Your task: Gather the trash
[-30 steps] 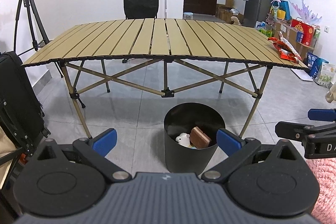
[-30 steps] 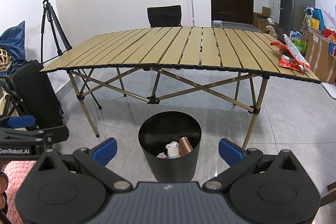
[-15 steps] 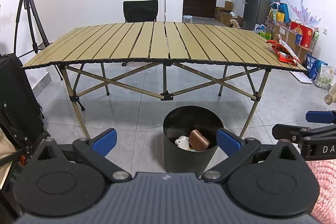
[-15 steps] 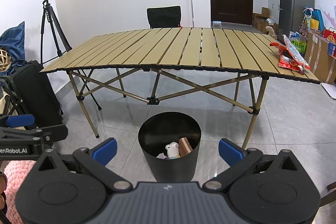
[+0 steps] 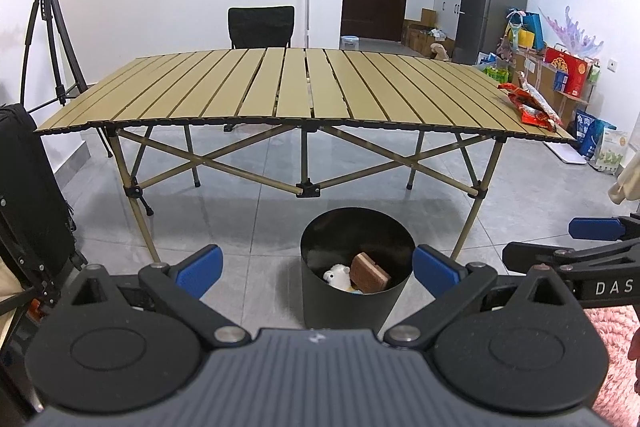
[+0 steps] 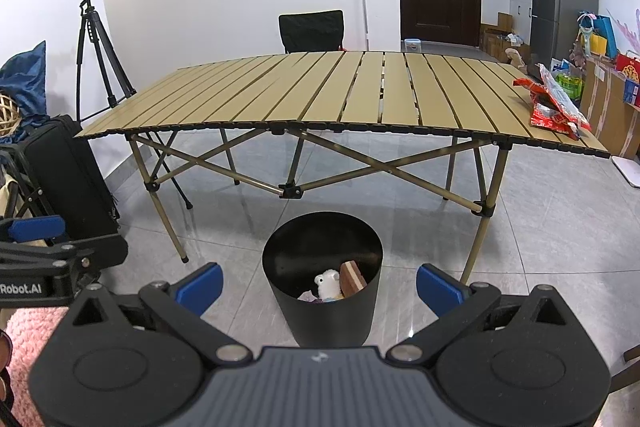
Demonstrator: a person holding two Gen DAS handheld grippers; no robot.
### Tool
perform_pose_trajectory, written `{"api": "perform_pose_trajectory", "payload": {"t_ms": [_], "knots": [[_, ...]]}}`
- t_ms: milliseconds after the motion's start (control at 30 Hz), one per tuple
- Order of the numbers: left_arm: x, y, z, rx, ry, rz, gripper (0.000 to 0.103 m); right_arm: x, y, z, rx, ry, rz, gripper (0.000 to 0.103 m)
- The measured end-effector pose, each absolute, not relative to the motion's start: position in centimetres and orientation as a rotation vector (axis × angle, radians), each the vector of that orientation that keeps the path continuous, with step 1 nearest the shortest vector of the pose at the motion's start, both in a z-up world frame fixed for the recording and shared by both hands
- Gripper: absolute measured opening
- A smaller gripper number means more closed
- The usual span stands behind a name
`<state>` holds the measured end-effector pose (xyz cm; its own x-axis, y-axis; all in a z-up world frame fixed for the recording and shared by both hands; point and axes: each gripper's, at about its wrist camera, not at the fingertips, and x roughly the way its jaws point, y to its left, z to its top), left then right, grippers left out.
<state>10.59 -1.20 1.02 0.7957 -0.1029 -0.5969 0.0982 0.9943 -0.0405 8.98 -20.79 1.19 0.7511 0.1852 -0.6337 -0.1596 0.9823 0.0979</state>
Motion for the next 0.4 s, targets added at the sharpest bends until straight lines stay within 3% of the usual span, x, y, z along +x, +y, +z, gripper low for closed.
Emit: {"api": "perform_pose_trajectory", "payload": {"t_ms": [400], "knots": [[10.56, -1.14, 1.01, -0.019, 0.629, -0.108, 0.103, 9.12, -20.95, 0.79, 0.043, 0.700, 0.186, 0.103]]}}
